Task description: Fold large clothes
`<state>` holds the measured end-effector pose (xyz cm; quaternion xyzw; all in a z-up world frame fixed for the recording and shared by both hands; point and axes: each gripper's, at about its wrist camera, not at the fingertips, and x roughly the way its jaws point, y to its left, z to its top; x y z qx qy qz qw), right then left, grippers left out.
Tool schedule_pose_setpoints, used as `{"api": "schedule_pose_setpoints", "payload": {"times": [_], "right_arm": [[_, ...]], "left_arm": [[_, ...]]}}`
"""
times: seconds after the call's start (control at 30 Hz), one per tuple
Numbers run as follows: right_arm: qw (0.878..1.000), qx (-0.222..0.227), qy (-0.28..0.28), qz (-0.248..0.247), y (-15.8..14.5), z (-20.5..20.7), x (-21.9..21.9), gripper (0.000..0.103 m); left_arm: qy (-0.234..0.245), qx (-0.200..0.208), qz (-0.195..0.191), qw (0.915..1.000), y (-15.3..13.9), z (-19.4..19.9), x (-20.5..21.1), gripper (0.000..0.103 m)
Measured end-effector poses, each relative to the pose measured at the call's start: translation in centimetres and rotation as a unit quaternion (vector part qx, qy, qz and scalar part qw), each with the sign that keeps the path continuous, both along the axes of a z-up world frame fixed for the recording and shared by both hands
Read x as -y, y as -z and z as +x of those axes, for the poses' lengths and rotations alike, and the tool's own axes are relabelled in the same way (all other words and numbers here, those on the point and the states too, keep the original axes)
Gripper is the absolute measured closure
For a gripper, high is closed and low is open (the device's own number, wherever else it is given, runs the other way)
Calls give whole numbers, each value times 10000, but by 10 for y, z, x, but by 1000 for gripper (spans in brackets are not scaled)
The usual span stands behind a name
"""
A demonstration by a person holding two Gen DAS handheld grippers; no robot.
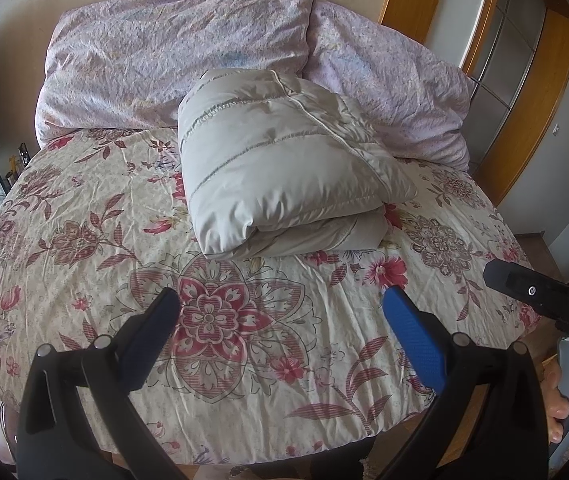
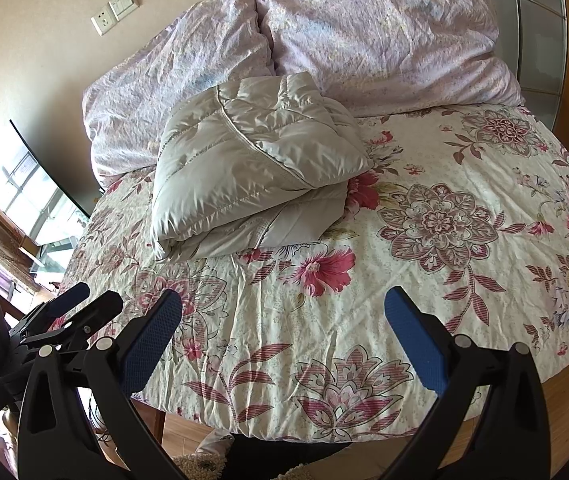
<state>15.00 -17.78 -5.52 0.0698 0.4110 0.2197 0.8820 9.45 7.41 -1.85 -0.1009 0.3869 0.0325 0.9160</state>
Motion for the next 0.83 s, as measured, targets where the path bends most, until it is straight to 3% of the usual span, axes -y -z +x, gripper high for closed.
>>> {"api": "schedule_pose_setpoints", "payload": {"times": [0.83], "right_arm": [[10000,-4,-9,-3,1,1,-1,1]], "left_arm": [[13,34,87,10000,-2,0,3,2]]}}
